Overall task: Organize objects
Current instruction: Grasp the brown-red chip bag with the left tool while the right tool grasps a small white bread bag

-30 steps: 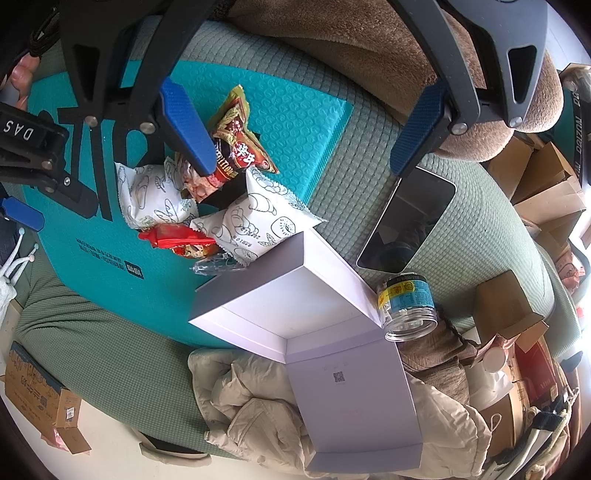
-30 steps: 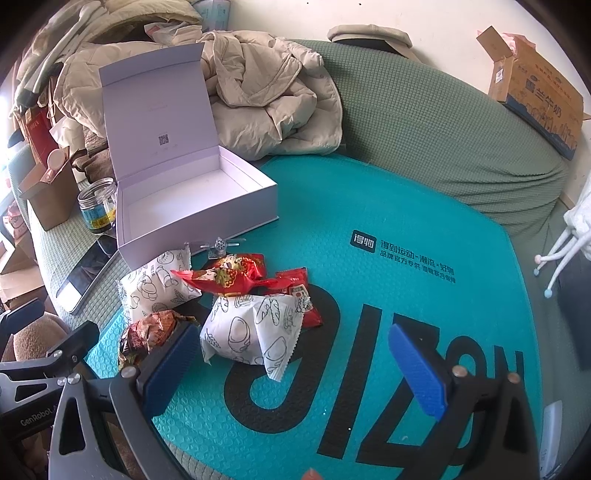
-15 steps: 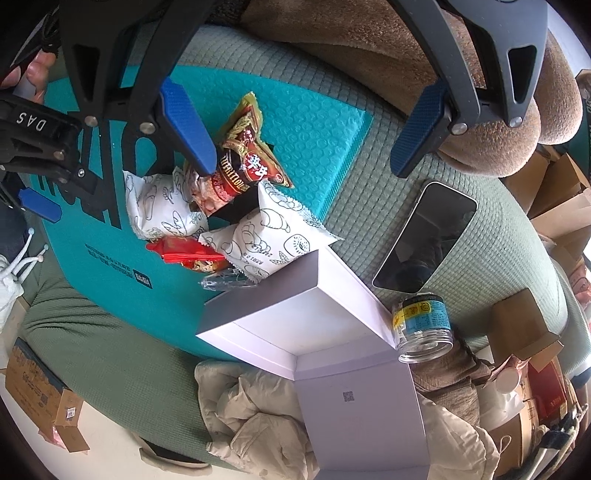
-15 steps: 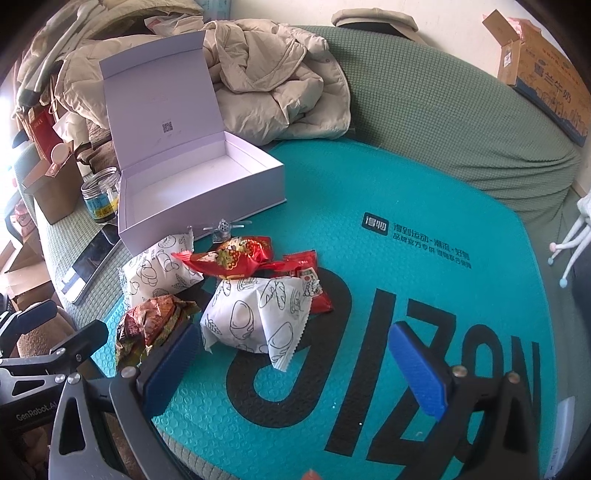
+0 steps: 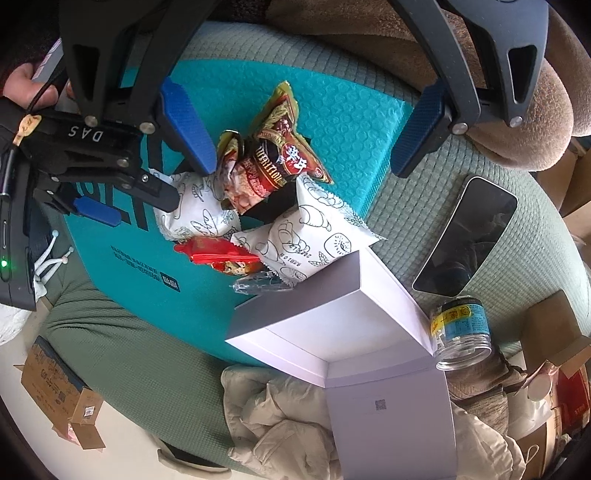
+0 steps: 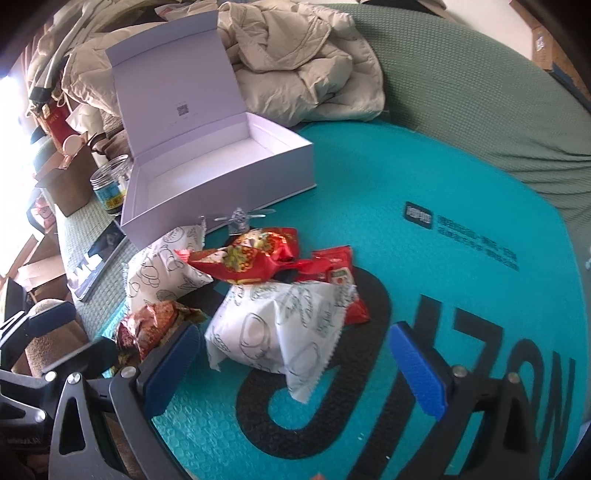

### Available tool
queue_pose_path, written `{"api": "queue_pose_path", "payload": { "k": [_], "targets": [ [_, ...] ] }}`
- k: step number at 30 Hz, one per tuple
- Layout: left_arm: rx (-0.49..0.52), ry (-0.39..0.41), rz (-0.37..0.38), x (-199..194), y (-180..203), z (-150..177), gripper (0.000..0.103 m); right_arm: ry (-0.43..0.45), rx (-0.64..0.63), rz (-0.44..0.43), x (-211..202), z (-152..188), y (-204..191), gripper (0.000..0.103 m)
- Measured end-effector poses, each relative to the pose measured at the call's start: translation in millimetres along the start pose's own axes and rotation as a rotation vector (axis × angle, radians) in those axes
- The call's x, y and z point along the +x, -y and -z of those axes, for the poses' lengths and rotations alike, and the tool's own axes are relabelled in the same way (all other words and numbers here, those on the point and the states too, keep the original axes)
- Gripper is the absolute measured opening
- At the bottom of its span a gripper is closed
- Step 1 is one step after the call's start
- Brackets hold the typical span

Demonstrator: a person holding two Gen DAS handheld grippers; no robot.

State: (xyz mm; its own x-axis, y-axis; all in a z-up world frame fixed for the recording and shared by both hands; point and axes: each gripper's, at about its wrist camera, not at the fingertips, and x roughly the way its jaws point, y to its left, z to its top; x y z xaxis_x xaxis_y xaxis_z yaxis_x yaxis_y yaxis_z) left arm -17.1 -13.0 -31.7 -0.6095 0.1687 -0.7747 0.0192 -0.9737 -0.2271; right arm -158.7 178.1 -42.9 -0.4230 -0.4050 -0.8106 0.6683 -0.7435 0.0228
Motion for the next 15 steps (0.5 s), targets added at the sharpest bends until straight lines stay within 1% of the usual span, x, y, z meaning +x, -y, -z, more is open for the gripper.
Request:
{"api": "queue_pose_path", "payload": {
  "k": [2, 5, 8, 10, 12, 13, 14, 15],
  "targets": [
    [-0.014, -0.017, -0.010, 3.9, -3.5, -1.3, 0.095, -0.003, -0.002, -0.009, 5.2, -2.7, -2.2, 0.103],
    [-0.030, -0.016, -0.022, 3.5, -9.9, -3.5, 0.095, -0.019, -0.019, 0.011, 14.3, -6.0, -6.4, 0.103],
    [-0.024, -0.012, -0.035, 2.6, -10.5, -5.1, 0.095, -0.065, -0.010, 0.018, 27.6, -7.9, -7.8, 0.103],
    [-0.025, -0.040, -0.025, 7.4, -9.0, -4.7, 0.095, -0.084, -0.019, 0.029, 35.6, -8.6, -9.1, 0.103],
    [-0.029, -0.062, 0.005, 11.9, -7.2, -2.3, 0.095, -0.088, -0.029, 0.032, 38.9, -9.0, -10.9, 0.103],
    [-0.031, -0.067, 0.017, 13.2, -6.0, -0.9, 0.095, -0.092, -0.029, 0.036, 40.2, -8.6, -10.8, 0.101],
    [-0.031, -0.071, 0.029, 14.4, -5.0, 0.1, 0.095, -0.102, -0.028, 0.022, 42.1, -7.6, -10.2, 0.089],
    [-0.031, -0.078, 0.040, 16.0, -3.6, 1.1, 0.095, -0.109, -0.026, -0.002, 42.9, -5.9, -8.9, 0.086]
  ]
}}
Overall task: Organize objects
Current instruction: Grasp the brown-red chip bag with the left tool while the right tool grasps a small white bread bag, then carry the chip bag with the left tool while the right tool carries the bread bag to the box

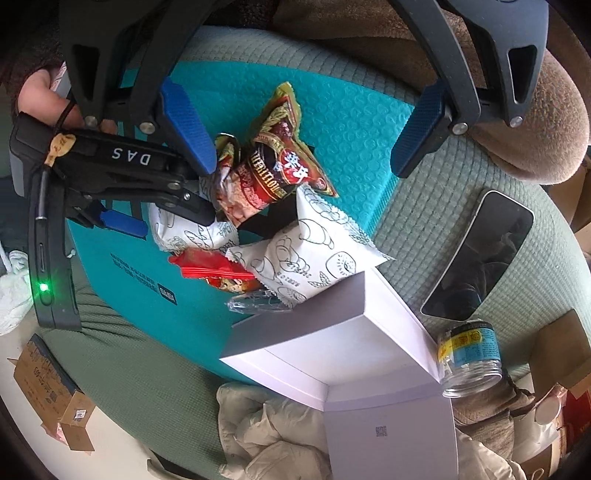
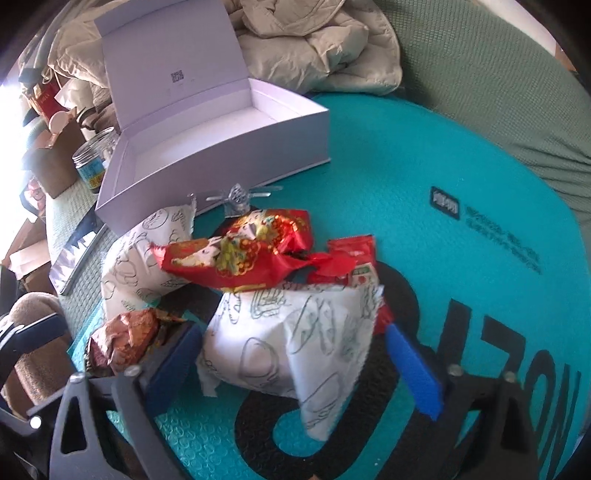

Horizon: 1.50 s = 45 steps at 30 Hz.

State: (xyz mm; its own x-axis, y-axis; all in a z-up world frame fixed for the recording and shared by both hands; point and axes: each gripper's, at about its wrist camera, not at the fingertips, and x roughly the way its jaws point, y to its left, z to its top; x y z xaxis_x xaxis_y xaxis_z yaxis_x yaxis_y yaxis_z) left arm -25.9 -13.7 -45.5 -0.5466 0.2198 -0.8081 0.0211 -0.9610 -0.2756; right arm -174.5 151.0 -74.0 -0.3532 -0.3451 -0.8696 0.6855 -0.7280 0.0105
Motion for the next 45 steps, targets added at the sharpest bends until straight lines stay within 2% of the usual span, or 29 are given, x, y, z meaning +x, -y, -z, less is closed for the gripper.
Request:
{"api": "queue_pose_path", "payload": {
  "k": [5, 12, 17, 26, 29, 31, 34, 39, 45],
  "targets": [
    [-0.021, -0.028, 0.055, 5.5, 1.9, 3.3, 0.095, -0.011, 0.024, -0.064, -7.4, 8.2, 11.2, 0.075],
    [-0.021, -0.058, 0.063, 18.0, 13.0, 1.9, 0.095, -0.037, 0.050, -0.110, -17.2, 21.3, 34.7, 0.075],
    [-0.035, -0.103, 0.019, 38.3, 18.4, -0.8, 0.095, -0.033, 0.058, -0.133, -18.3, 26.9, 42.1, 0.077],
    [-0.015, -0.060, 0.048, 42.6, 18.2, -0.7, 0.094, -0.062, 0.066, -0.132, -5.6, 26.6, 44.2, 0.081],
    [0.007, -0.043, 0.045, 40.7, 16.8, 1.9, 0.088, -0.079, 0.058, -0.140, -1.3, 32.9, 41.7, 0.076],
    [0.030, -0.026, 0.038, 37.8, 17.2, 5.0, 0.074, -0.054, 0.030, -0.121, -5.0, 37.2, 38.2, 0.074],
    [0.045, -0.023, 0.061, 33.8, 17.3, 9.4, 0.061, -0.036, 0.057, -0.156, -11.8, 42.1, 42.4, 0.068],
    [0.025, 0.001, 0.063, 13.2, 19.0, 13.0, 0.059, 0.000, 0.068, -0.168, -30.5, 54.2, 46.2, 0.066],
    [0.061, 0.066, 0.051, -21.3, 32.4, 21.5, 0.059, 0.054, 0.049, -0.179, -60.4, 61.7, 46.3, 0.066]
  ]
}}
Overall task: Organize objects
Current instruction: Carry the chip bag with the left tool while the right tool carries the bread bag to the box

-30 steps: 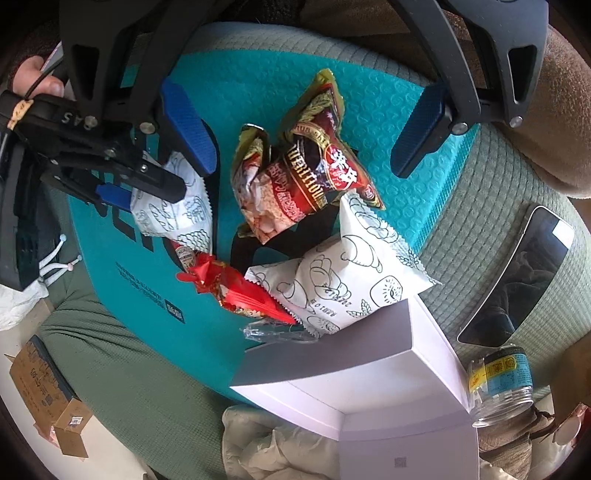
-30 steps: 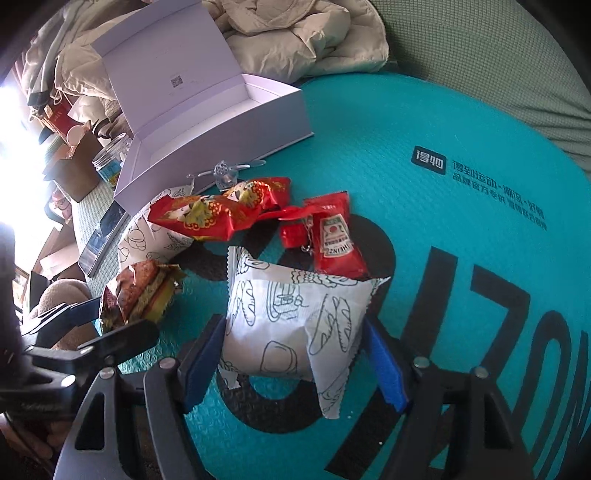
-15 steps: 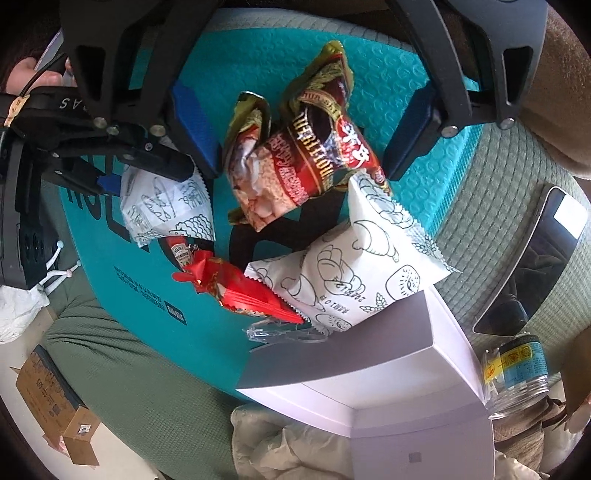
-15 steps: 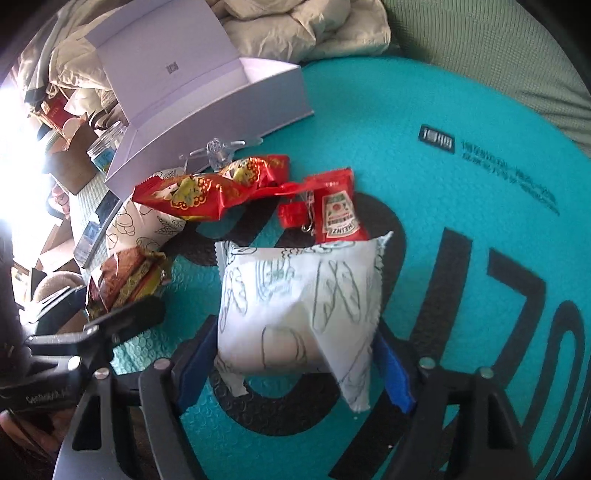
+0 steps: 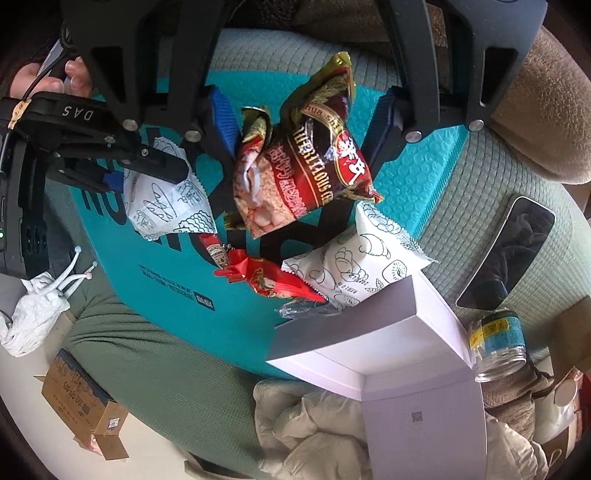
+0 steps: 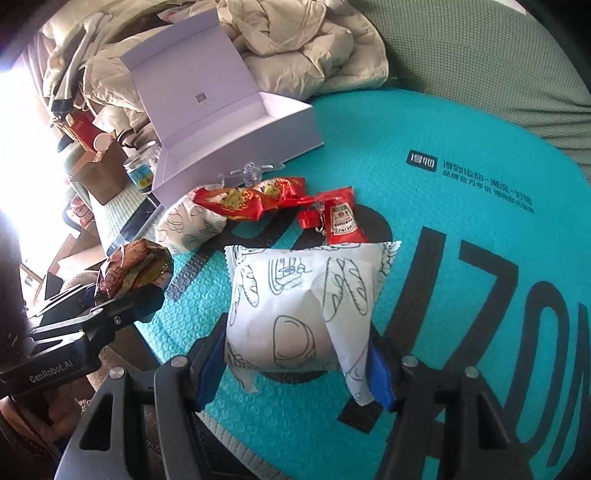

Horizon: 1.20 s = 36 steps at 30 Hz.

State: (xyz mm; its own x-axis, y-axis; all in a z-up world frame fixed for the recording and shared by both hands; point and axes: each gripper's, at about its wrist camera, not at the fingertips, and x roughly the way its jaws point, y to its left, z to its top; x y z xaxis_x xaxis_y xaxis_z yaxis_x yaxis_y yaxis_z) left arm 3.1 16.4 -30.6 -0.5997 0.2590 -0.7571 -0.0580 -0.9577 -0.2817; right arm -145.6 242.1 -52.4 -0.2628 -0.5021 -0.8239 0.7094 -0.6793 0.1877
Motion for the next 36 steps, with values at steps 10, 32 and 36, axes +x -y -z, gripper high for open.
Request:
{"api": "queue_pose_path", "payload": {
  "k": [10, 32, 36],
  "targets": [
    [0.036, 0.089, -0.047, -38.4, 13.7, -13.1, 0.059, 0.086, -0.100, -0.034, -35.9, -24.1, -23.3, 0.066],
    [-0.109, 0.088, -0.209, -37.4, -66.8, -99.4, 0.059, 0.120, -0.368, -0.194, 10.2, -140.5, -92.6, 0.066],
    [-0.123, 0.074, -0.207, -22.4, -83.9, -122.9, 0.059, 0.140, -0.392, -0.175, 26.3, -170.8, -96.9, 0.066]
  ]
}}
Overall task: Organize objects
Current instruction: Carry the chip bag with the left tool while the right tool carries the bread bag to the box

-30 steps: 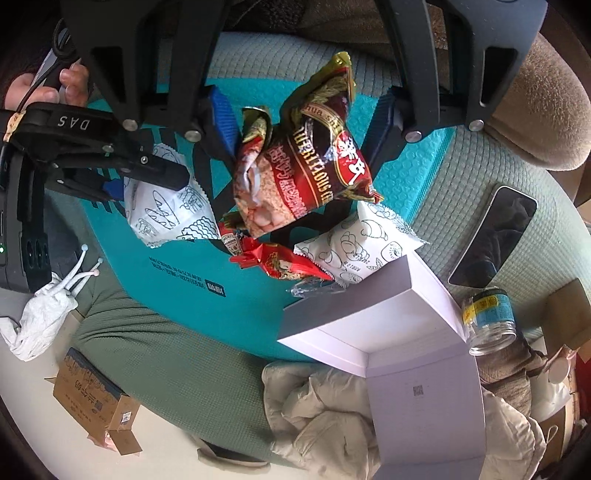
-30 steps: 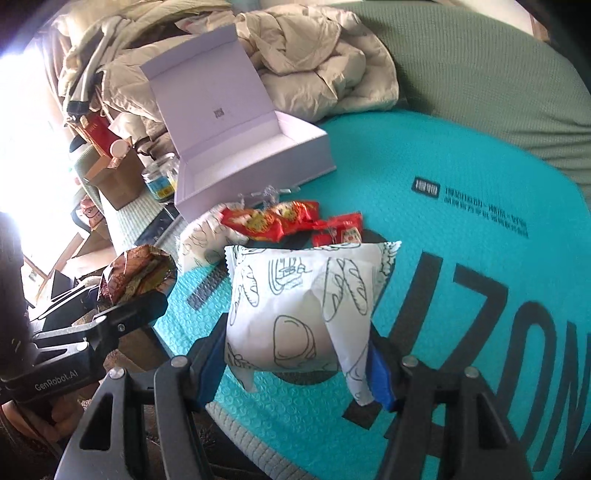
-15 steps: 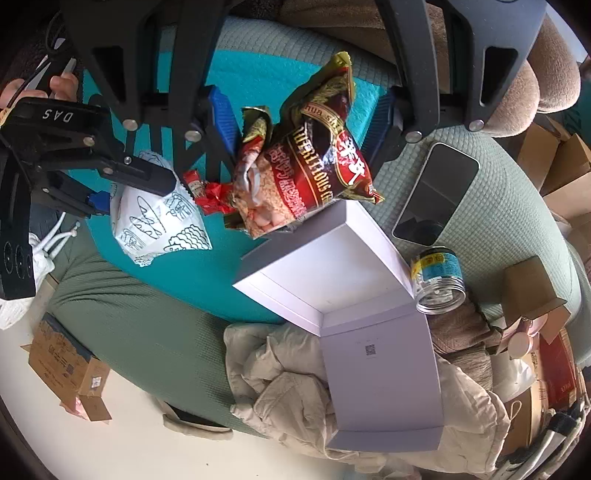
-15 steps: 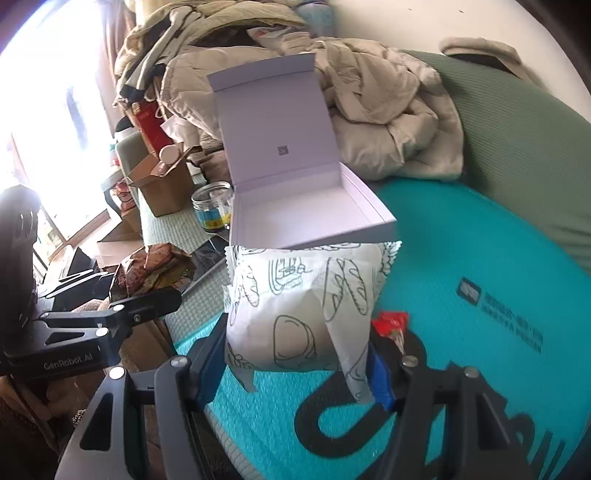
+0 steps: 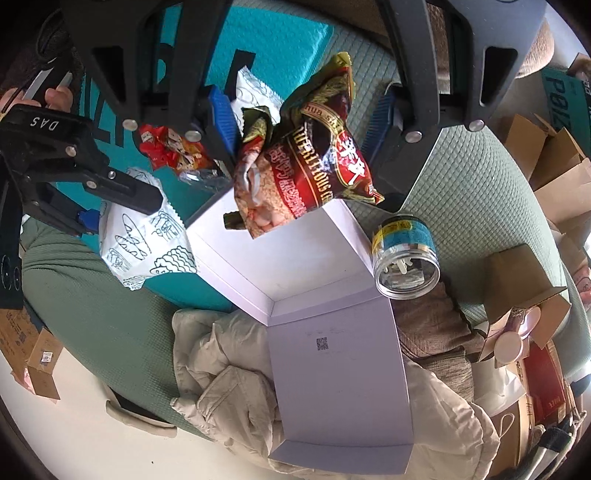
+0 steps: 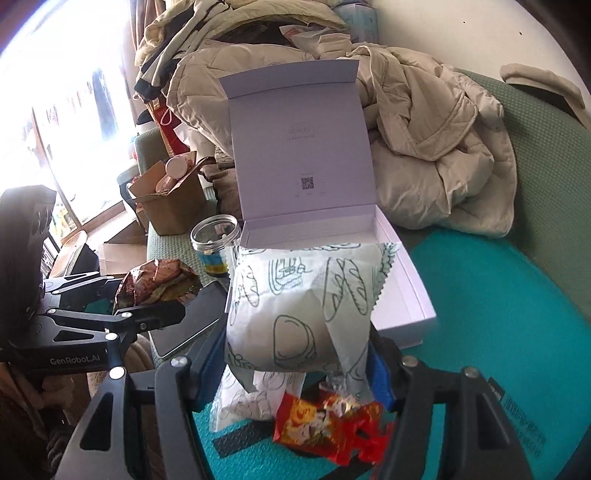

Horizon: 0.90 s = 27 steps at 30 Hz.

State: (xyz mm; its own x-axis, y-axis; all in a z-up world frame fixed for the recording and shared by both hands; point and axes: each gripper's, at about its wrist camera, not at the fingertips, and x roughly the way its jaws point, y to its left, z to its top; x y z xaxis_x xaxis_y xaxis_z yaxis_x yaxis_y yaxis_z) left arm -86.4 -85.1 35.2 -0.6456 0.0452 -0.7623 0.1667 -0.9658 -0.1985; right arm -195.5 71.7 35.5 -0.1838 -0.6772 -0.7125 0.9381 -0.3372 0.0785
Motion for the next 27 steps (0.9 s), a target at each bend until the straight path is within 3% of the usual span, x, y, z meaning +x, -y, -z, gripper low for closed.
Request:
{"api": "queue_pose_path", "payload": {
  "k": [18, 27],
  "targets": [
    [0.010, 0.057, -0.034, 48.3, -15.6, -83.3, 0.059, 0.094, -0.075, 0.008, 46.9, -88.5, 32.8, 0.066],
    [-0.022, 0.044, -0.068, 71.2, -13.4, -86.0, 0.059, 0.129, -0.136, -0.024, 69.6, -95.9, 45.0, 0.066]
  ]
}}
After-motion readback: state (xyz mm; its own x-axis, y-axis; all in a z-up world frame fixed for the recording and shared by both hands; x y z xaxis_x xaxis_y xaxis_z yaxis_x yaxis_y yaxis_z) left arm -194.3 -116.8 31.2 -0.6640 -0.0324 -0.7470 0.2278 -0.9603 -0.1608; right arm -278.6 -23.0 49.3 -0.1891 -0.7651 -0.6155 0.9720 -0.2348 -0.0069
